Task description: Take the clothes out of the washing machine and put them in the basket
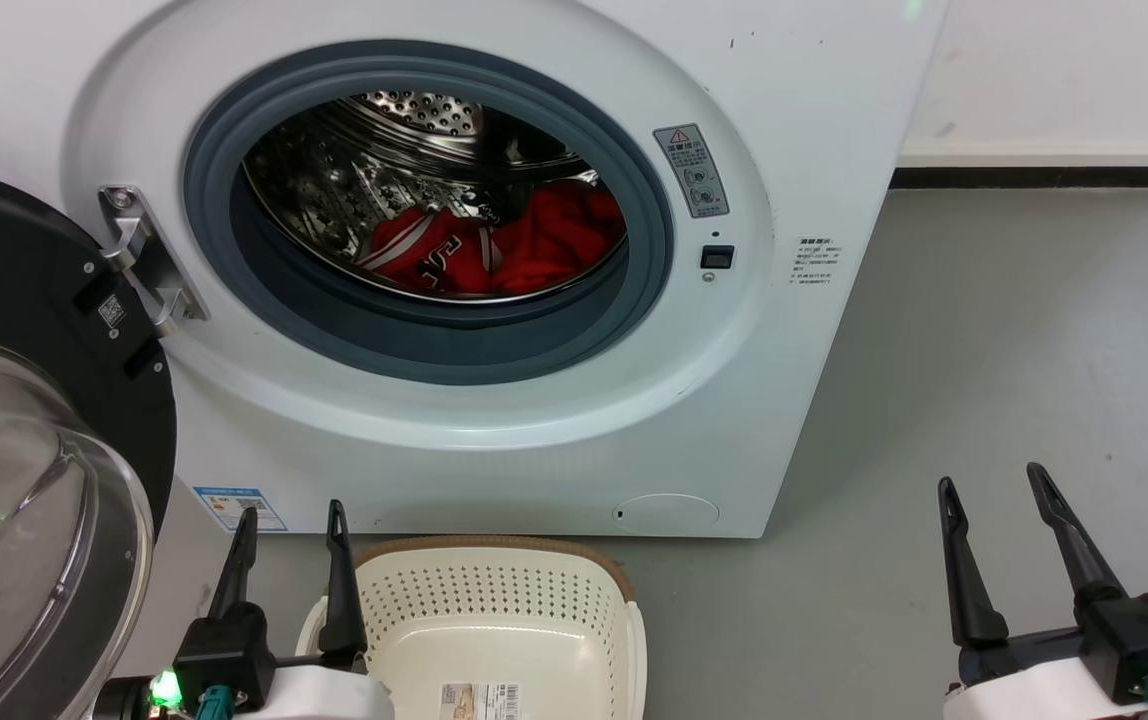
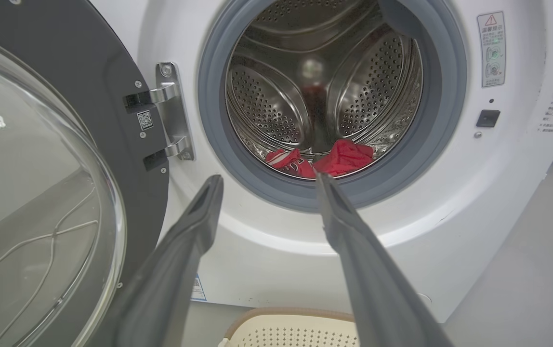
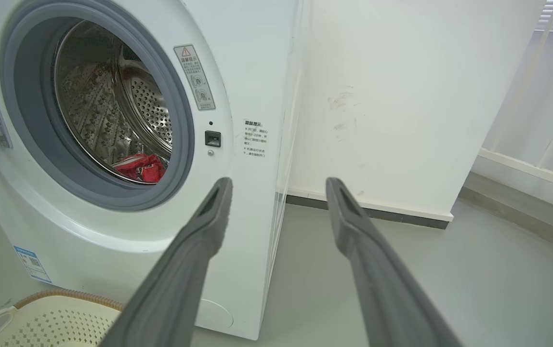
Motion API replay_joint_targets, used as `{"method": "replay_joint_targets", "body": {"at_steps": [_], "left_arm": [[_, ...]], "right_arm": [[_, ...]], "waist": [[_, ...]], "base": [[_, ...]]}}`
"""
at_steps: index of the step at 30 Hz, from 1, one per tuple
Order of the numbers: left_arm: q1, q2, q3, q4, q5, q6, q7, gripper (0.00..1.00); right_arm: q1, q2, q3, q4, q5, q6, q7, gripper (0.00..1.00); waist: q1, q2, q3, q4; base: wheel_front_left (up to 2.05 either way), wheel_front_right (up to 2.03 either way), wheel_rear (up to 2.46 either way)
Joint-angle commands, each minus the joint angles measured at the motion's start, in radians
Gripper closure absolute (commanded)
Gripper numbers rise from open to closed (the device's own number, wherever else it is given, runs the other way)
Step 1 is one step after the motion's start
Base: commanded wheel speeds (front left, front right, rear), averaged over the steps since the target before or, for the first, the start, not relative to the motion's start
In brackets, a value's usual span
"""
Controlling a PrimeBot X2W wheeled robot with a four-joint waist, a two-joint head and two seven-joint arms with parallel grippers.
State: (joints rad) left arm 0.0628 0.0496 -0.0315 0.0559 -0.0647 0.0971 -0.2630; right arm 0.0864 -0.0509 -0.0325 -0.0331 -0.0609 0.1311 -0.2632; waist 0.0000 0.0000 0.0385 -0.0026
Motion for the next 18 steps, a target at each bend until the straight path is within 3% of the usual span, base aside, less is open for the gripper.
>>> {"method": "replay_joint_targets", "body": {"at_steps": [1, 9, 18], "left_arm": [[-0.02, 0.001, -0.003, 0.015, -0.01, -0.004, -0.003, 0.0], [-0.176, 0.002, 0.028, 0.139, -0.016, -0.066, -0.003, 0.0], [-0.543, 0.047, 0.018, 0.431, 0.019, -0.125, -0.003, 0.0]], "right_arm": [[-0.004, 0.001, -0.004, -0.001, 0.007, -0.001, -0.002, 0.0], [-0.038, 0.001, 0.004, -0.012, 0.006, -0.001, -0.002, 0.0], [-0.111, 0.002, 0.009, -0.027, 0.0, -0.001, -0.002, 0.0]], "waist": [[0.0, 0.0, 0.009, 0.001], [0.0, 0.0, 0.063, -0.013], [0.0, 0.0, 0.202, -0.047]], "base": [[0.0, 0.0, 0.0], [0.0, 0.0, 0.0], [0.0, 0.0, 0.0]]}}
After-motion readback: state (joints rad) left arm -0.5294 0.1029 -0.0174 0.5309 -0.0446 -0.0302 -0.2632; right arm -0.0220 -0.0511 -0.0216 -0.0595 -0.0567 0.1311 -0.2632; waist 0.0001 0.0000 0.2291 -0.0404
